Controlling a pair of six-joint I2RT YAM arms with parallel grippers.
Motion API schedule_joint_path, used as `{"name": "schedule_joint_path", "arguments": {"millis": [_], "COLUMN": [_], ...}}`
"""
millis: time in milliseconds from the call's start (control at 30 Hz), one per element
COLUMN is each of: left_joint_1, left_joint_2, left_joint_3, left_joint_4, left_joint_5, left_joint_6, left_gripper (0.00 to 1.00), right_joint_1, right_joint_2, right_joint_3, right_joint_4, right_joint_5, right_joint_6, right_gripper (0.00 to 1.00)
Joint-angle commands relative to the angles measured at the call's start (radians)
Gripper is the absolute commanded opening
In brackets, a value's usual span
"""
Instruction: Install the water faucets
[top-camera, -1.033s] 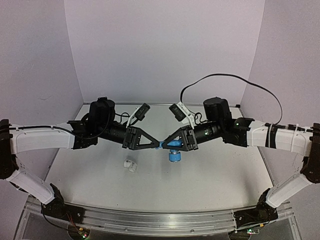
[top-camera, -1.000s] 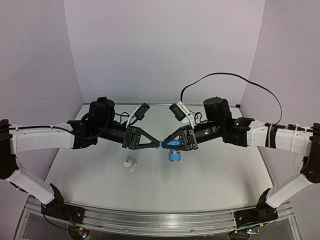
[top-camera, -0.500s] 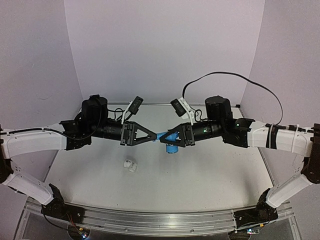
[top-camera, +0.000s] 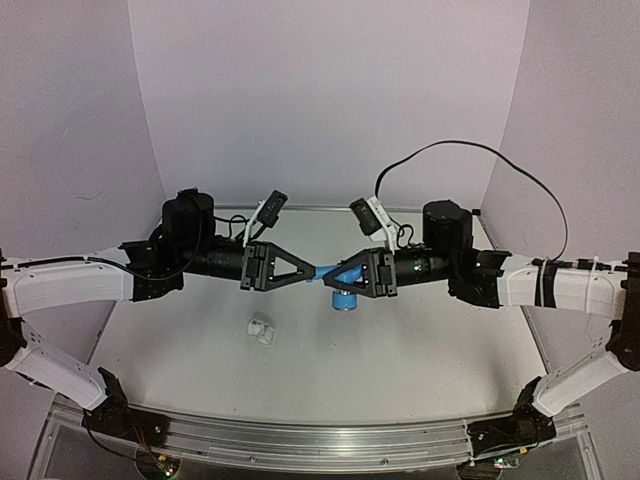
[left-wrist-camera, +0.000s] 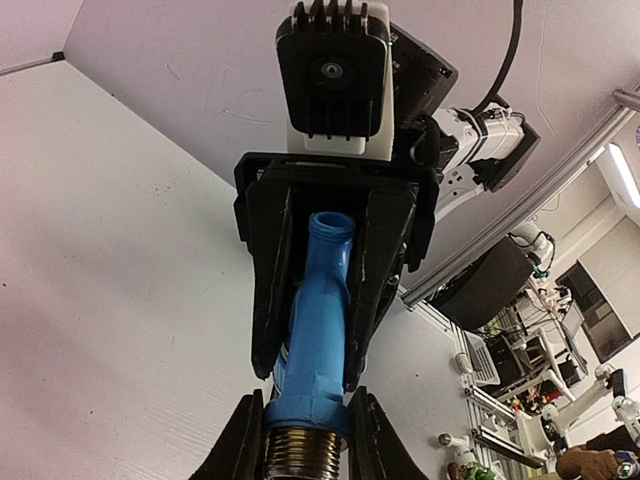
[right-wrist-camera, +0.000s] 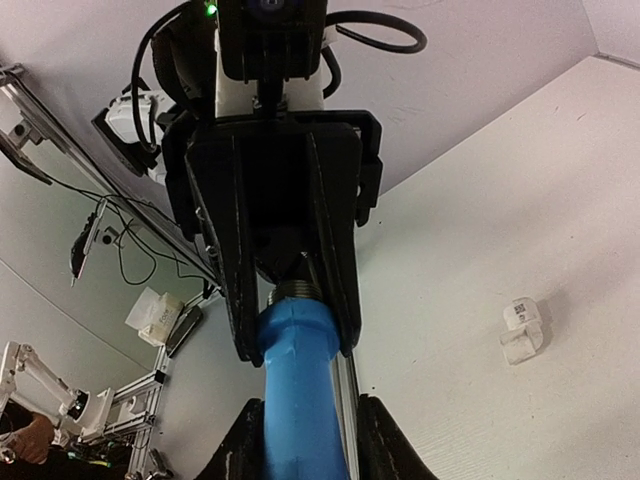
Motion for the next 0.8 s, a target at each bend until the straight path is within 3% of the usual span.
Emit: {"name": "schedule_joint_path", "arguments": {"millis": [0,33,67,167,233,367,467,600,767], "left_joint_1": [0.004,0.012,0.02,0.057,0.088,0.124,0.122,0.075,0.079], "left_joint_2": [-0.016,-0.024,-0.034,-0.051,-0.051,-0.04,0.007,0.085,0.174], "left_joint_3": [0.012,0.003,-0.006,-0.017,-0.009,-0.001,0.034,0.072,0.089], "left_joint_4": [0.056,0.046,0.029,-0.085,-0.221,-0.484,-0.669,-0.747,-0.77], "left_joint_5": [-0.077,-0.113,-0.154,-0.293,-0.399,-0.587,-0.665,-0.675,-0.668], "left_joint_6": [-0.004,-0.012,-0.024,-0.064,-0.101,-0.165,-0.208,-0.267,-0.268], "left_gripper": [0.33,0.54,0.64,0.86,0.94,0.95,0.87,0.83,0.9], "right_joint_1": [-0.004,-0.005,-0.006,-0.008,-0.008,-0.009,-0.01,-0.01,-0.01], "right_joint_2": [-0.076,-0.083,-0.082,-0.076,-0.079,-0.095,-0.111,-0.109,-0.093], "right_joint_3": [-0.039,-0.036,-0.027,0.001,0.005,-0.002,-0.029,-0.043,-0.022], "right_joint_4": [0.082,0.035,-0.034,-0.251,-0.359,-0.499,-0.538,-0.538,-0.525], "right_joint_5": [0.154,0.212,0.269,0.477,0.621,0.827,0.94,0.944,0.864], "right_joint_6": [0.047,0.031,0.013,-0.076,-0.119,-0.175,-0.19,-0.202,-0.222], "right_gripper": [0.0,0.0,0.0,0.0,0.0,0.0,0.0,0.0,0.0]}}
